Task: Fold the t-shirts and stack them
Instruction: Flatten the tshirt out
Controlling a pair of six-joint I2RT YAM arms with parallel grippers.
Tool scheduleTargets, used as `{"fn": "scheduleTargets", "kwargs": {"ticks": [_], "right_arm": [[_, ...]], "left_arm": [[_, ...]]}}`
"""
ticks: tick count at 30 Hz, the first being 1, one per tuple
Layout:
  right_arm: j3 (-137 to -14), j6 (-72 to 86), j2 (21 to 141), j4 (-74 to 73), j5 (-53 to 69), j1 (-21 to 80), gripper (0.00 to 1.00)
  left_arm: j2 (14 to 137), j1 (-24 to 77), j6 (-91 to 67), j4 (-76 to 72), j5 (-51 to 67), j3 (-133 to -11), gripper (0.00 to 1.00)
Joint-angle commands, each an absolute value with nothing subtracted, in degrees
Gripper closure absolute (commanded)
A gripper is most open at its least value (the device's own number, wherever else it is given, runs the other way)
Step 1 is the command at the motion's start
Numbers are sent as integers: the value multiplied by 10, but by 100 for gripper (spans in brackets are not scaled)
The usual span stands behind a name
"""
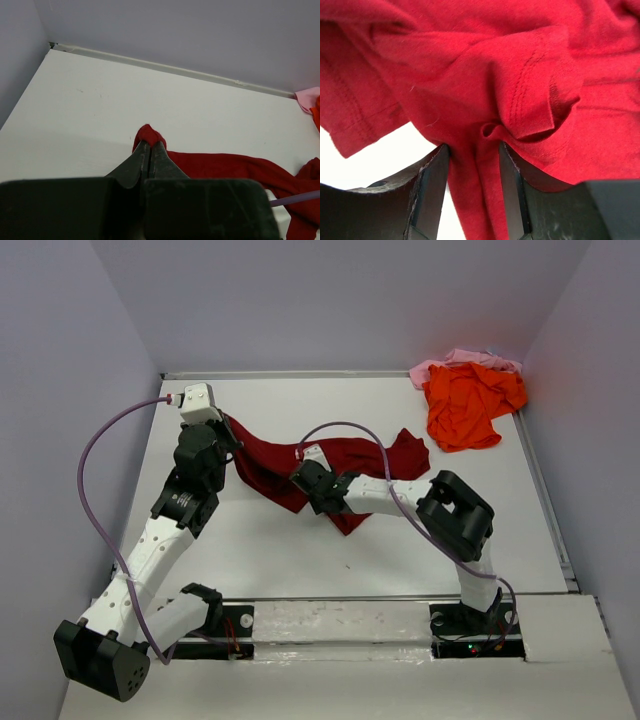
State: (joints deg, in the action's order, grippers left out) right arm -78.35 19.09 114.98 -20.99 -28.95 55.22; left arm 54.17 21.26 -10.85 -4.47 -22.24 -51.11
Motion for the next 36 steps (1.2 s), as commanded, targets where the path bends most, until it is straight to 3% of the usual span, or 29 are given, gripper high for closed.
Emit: {"fn": "scheduleTargets", "kwargs": {"ticks": [1, 22, 36], "right_arm": [[-812, 194, 1155, -204, -315, 544, 50], [-841, 185, 1165, -211, -330, 537, 47], [-825, 196, 1176, -210, -335, 526, 57]], "left_arm": [[528, 208, -110, -72, -221, -512, 100], [526, 208, -109, -72, -221, -512, 100], [526, 208, -109, -73, -221, -512, 100]]}}
